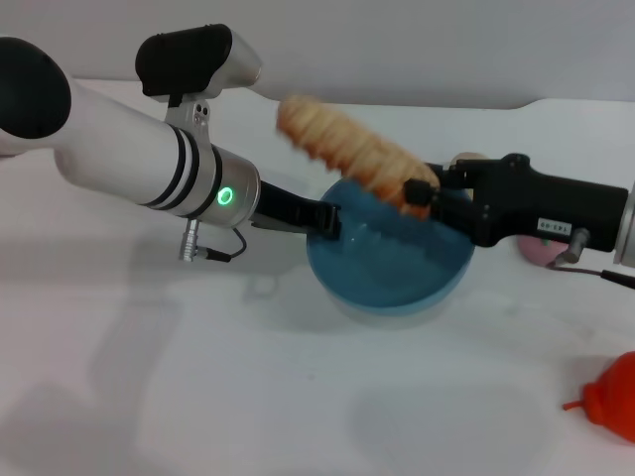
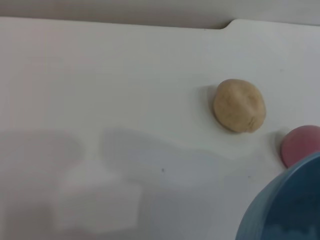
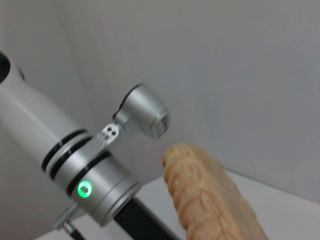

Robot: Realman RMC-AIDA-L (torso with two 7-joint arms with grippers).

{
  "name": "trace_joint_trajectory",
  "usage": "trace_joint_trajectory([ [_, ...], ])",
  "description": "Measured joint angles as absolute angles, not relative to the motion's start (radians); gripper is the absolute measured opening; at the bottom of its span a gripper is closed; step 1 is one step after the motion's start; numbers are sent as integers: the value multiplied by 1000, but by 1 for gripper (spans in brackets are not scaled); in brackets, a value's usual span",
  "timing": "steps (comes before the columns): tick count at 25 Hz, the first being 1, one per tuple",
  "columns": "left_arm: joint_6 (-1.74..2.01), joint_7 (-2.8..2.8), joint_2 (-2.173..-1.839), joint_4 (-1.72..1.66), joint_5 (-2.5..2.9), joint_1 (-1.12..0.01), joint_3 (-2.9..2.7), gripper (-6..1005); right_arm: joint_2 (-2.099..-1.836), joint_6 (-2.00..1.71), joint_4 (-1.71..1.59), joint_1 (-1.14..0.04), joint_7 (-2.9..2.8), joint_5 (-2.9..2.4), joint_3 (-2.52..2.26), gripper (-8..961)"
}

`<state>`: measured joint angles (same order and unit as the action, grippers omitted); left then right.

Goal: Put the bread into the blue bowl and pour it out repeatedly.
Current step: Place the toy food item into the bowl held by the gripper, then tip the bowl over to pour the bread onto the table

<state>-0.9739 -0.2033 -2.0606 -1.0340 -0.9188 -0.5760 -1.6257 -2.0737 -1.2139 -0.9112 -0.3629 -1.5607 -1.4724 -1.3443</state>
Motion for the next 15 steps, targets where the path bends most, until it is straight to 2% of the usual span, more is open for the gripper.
trace_joint_trajectory([
  [4,-975,-208,-2060,-1037,-919,-588,-1626,-2,-2074,-1217,-927,-361,-1567,-1513,-1363,214],
  [10,-977,-209,-2058,-1038,-918,-590,-1626,-1,-2073,-1216,-949,-339,-1570,-1511,-1348,414],
  [15,-971,-211,-2057,-1038,-909,-589,-1619,-2,-2075,-1248,-1009,-261,-1551,-1414,-1284,487],
])
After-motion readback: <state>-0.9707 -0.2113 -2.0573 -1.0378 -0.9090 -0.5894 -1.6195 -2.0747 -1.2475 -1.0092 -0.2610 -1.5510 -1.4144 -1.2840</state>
